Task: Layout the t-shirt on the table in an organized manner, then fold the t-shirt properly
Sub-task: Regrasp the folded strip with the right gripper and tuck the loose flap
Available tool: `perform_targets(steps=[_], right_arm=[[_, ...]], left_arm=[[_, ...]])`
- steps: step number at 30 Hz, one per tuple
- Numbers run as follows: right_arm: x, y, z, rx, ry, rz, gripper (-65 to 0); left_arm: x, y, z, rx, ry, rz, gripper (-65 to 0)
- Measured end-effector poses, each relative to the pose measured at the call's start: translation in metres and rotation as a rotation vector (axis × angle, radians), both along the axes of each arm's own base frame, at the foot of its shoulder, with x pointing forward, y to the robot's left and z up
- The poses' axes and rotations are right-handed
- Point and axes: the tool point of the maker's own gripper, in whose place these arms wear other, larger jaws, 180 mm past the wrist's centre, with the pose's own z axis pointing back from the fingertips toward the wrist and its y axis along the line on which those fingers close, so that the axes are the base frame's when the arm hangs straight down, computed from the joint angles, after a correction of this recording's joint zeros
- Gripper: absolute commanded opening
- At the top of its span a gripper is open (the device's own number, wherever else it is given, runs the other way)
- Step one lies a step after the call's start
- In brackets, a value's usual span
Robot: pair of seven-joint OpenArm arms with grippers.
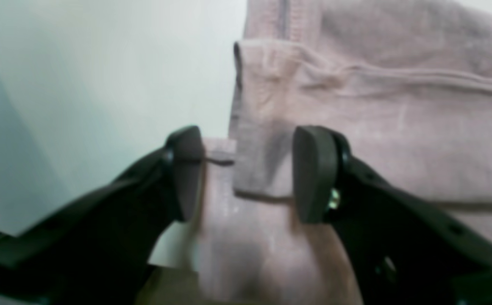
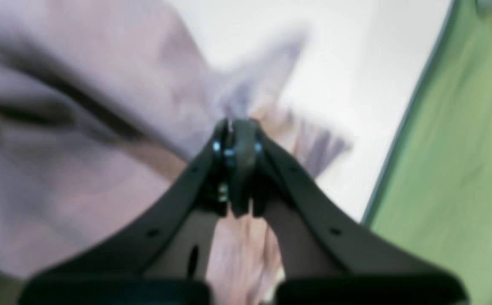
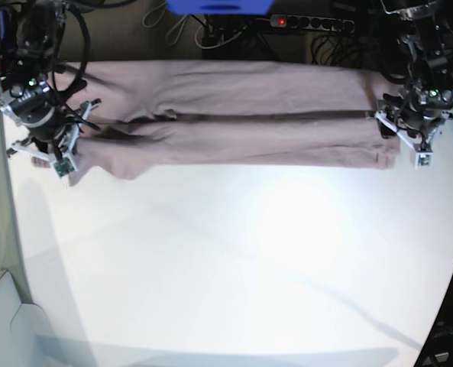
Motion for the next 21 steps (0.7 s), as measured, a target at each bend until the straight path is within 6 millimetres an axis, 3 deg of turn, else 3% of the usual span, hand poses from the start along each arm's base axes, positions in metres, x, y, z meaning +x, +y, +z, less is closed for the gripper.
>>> perform_targets(steps=[8,11,14,21], right_arm=[[-0.016,-0.018,-0.007,-0.007,0.031,-0.054,-65.0],[-0.028,-0.018,-0.015,-0.007,0.067,-0.055,-65.0],[-0.026,-0.015,-0.017,0.017,0.044,-0.061,-65.0],[-0.040,-0.013,-0.047,0.059,0.130,-0.084,-65.0]], left_arm=[[0.000,0.002,0.001,0.006,-0.005,0.000,-31.1],[-0.002,0.003,0.000,0.009,0.002,0.001,-31.1],[-0.007,0.003,-0.003,0.009,0.014,0.000,-31.1],[-0.014,0.003,-0.007,0.009,0.034,0.000,-30.9]])
